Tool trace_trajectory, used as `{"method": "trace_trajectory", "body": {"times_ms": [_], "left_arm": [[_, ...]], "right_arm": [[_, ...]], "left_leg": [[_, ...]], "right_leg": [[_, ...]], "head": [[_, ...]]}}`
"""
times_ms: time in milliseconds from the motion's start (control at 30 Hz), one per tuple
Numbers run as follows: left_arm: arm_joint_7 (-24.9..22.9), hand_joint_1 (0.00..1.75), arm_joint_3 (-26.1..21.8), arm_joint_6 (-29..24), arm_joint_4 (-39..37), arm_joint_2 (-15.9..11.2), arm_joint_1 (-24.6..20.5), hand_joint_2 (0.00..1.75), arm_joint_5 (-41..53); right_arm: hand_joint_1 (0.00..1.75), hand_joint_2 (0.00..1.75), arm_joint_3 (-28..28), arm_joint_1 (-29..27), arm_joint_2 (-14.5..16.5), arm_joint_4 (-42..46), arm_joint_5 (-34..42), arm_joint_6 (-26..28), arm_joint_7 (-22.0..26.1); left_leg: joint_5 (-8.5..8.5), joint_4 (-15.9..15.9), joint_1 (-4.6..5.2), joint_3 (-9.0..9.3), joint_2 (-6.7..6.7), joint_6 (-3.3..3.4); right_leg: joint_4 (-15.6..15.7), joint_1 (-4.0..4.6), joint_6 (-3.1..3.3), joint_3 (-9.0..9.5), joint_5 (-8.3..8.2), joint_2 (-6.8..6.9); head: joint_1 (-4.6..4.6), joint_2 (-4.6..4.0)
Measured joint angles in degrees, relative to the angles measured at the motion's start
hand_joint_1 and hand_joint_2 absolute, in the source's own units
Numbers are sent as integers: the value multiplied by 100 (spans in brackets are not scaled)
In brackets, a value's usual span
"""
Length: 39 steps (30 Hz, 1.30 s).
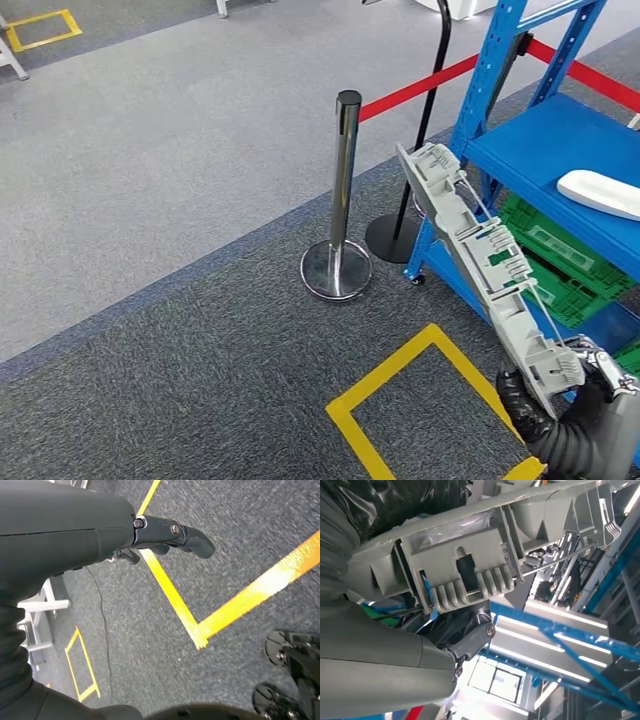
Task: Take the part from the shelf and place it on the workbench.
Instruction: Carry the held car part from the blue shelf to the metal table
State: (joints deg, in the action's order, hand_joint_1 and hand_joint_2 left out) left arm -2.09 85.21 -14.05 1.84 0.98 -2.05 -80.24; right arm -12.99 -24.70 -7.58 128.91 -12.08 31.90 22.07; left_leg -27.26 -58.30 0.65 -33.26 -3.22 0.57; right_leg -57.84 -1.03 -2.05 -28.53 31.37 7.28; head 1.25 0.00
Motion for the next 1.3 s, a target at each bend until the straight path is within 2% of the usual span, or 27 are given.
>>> {"method": "trace_trajectory", "body": {"times_ms": [33, 100, 167, 200, 233, 267, 333, 367, 400, 467, 533, 567, 600, 667, 733, 767, 800, 833, 900, 967, 1033, 1067, 1133, 1167, 1233, 1267, 1300], "left_arm": [[-22, 0, 2, -6, 1, 0, 7, 175, 3], [-39, 0, 19, -14, 2, 0, 8, 175, 26], [-31, 0, 48, -23, 2, -3, -8, 175, 66], [-26, 0, 64, -28, 2, -5, -15, 175, 81], [-23, 0, 76, -32, 2, -7, -17, 175, 92], [-23, 0, 86, -33, 3, -7, -17, 175, 99], [-22, 0, 95, -33, 6, -3, -17, 175, 100], [-20, 0, 96, -33, 9, 1, -18, 175, 100], [-18, 0, 96, -33, 11, 2, -25, 175, 100], [-12, 0, 97, -34, 14, 3, -26, 175, 100], [-36, 0, 97, 9, 15, -2, -8, 175, 99], [-101, 0, 98, 91, 20, -5, 0, 175, 103], [-199, 0, 100, 210, 29, -9, -4, 175, 110], [-386, 0, 106, 419, 55, -7, -24, 175, 135], [-444, 0, 112, 456, 75, 6, -32, 175, 144], [-448, 0, 114, 442, 82, 12, -29, 175, 131], [-453, 0, 115, 428, 87, 13, -25, 175, 116], [-458, 0, 115, 418, 89, 13, -21, 175, 97], [-468, 0, 115, 410, 96, 14, -22, 175, 64], [-492, 0, 114, 407, 106, 24, -23, 175, 9], [-538, 0, 100, 406, 111, 34, -3, 175, -94], [-563, 0, 90, 410, 111, 36, 8, 175, -146], [-642, 0, 74, 464, 111, 39, 5, 175, -199], [-725, 0, 72, 522, 112, 43, -4, 175, -212], [-984, 0, 65, 650, 116, 61, -23, 175, -240], [-1147, 0, 59, 708, 121, 75, -26, 175, -250], [-1322, 0, 53, 756, 128, 87, -27, 175, -249]], "right_arm": [[175, 175, -3, 15, 0, -1, 3, -3, -2], [175, 175, -7, 35, 0, -2, 6, -4, 2], [175, 175, -8, 40, -1, -3, 9, -1, 10], [175, 175, -9, 40, -1, -7, 12, 1, 10], [175, 175, -9, 39, -1, -13, 15, 1, 9], [175, 175, -10, 38, -1, -19, 17, 1, 8], [175, 175, -12, 39, -1, -28, 19, 1, 7], [175, 175, -13, 45, -1, -32, 20, 2, 7], [175, 175, -14, 45, -1, -32, 20, 4, 9], [175, 175, -15, 45, -1, -33, 21, 8, 11], [175, 175, -15, 47, -1, -33, 27, -3, 6], [175, 175, -14, 61, -1, -35, 37, -26, 1], [175, 175, -13, 80, -1, -38, 52, -60, -4], [175, 175, -9, 150, -1, -56, 85, -136, -15], [175, 175, -7, 244, -1, -94, 122, -194, -29], [175, 175, -7, 291, -1, -117, 141, -221, -34], [175, 175, -10, 340, -1, -142, 162, -253, -37], [175, 175, -15, 388, -1, -166, 177, -285, -37], [175, 175, -23, 487, -1, -211, 217, -342, -36], [175, 175, -26, 604, -1, -254, 260, -414, -33], [175, 175, -31, 762, -1, -304, 295, -527, -34], [175, 175, -36, 846, -1, -334, 306, -583, -37], [175, 175, -53, 977, -1, -388, 319, -661, -39], [175, 175, -65, 1034, -1, -422, 326, -697, -43], [175, 175, -105, 1169, -1, -527, 361, -792, -72], [175, 175, -140, 1265, -1, -607, 388, -851, -100], [175, 175, -186, 1374, -1, -702, 413, -910, -132]], "left_leg": [[13, 25, -8, 9, 64, 31], [47, 81, -33, 39, 198, 109], [56, 95, -40, 48, 339, 157], [52, 93, -34, 49, 421, 166], [49, 91, -27, 55, 504, 171], [46, 88, -23, 64, 594, 174], [35, 73, -25, 89, 776, 164], [26, 58, -30, 84, 859, 150], [15, 31, -37, 65, 938, 127], [20, 3, -72, -1, 1080, 50], [48, 13, -102, -42, 1199, -34], [28, -19, -92, -62, 1111, -66], [-58, -160, -78, -128, 934, -94], [-390, -801, -69, -434, 502, -144], [-659, -1520, -105, -805, 380, -186], [-659, -1657, -121, -881, 373, -201], [-545, -1557, -136, -836, 359, -213], [-349, -1240, -149, -675, 321, -220], [4, -434, -139, -257, 110, -209], [80, -56, -98, -67, -27, -136], [62, -24, -66, -71, 64, -31], [72, -2, -64, -65, 121, 13], [93, 37, -76, -41, 239, 97], [97, 45, -75, -32, 301, 127], [89, 43, -49, -26, 444, 173], [83, 42, -30, -16, 522, 185], [76, 41, -12, 0, 603, 195]], "right_leg": [[0, -11, -30, 16, 25, -10], [-260, -29, -66, -88, 222, -284], [-1003, -31, -63, -455, 589, -632], [-1395, -25, -60, -665, 725, -696], [-1645, -19, -54, -819, 761, -717], [-1663, -14, -46, -873, 667, -726], [-1038, -13, -16, -668, 191, -829], [-644, -25, 5, -510, -6, -999], [-326, -36, 19, -375, -131, -1164], [-111, -30, 45, -272, -148, -1354], [-64, -17, 87, -239, -171, -1226], [-30, -25, 119, -210, -185, -1141], [8, -34, 148, -177, -196, -1044], [50, -28, 187, -127, -194, -840], [52, -15, 196, -108, -171, -643], [51, -13, 193, -100, -158, -558], [51, -13, 183, -84, -142, -473], [51, -16, 165, -60, -123, -395], [43, -5, 96, -23, -66, -257], [44, 19, 14, -11, -13, -157], [78, 16, -52, 54, 4, -64], [70, 1, -79, 75, 31, -103], [-208, -26, -107, -36, 211, -365], [-555, -28, -104, -220, 374, -539], [-1383, -11, -87, -703, 644, -696], [-1624, 1, -69, -892, 639, -714], [-1636, 16, -40, -980, 509, -727]], "head": [[-3, 0], [-26, 0], [-67, 0], [-80, 0], [-86, 0], [-85, 0], [-88, 0], [-89, 0], [-89, 0], [-88, 0], [-95, 0], [-92, 0], [-74, 0], [-38, 0], [-27, 0], [-27, 0], [-26, 0], [-26, 0], [-22, 0], [-26, 0], [-32, 0], [-34, 0], [-49, 0], [-69, 0], [-100, 0], [-109, 0], [-110, 0]]}}
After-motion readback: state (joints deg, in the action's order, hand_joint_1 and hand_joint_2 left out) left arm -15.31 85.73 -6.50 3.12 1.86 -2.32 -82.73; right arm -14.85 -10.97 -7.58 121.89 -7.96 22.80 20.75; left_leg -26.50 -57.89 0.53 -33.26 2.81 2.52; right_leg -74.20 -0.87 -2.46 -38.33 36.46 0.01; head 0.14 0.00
